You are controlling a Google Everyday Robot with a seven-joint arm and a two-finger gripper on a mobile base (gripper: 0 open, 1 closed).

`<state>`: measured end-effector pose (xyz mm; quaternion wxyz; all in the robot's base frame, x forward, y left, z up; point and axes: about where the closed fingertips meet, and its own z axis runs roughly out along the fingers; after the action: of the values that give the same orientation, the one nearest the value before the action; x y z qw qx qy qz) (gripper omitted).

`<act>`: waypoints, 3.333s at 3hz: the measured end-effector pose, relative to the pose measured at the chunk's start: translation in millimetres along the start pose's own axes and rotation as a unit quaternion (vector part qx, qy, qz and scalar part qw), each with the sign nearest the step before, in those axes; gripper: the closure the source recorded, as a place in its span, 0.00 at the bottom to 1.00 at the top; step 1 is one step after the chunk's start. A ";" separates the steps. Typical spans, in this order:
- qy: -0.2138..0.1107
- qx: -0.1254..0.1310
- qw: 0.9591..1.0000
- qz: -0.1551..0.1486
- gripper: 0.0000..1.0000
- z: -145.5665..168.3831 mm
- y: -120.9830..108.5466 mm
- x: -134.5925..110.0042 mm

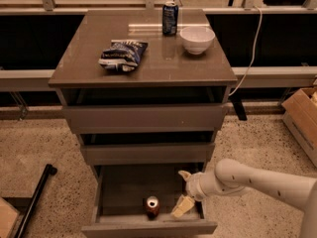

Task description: Pick coke can from bottom drawer and place on counter

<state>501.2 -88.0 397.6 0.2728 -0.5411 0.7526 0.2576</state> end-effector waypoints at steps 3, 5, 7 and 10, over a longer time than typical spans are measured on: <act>-0.062 -0.014 0.998 0.017 0.00 115.6 -15.3 20.1; -0.112 -0.033 0.992 0.047 0.00 188.6 -34.4 44.3; -0.139 -0.055 0.986 0.067 0.18 233.4 -45.9 50.7; -0.141 -0.066 0.985 0.080 0.89 242.4 -42.1 56.0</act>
Offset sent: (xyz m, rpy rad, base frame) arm 0.0288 0.0636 -0.1043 0.1102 -0.0037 -0.0438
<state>558.5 28.0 180.9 0.3186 -0.4545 0.7288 0.4011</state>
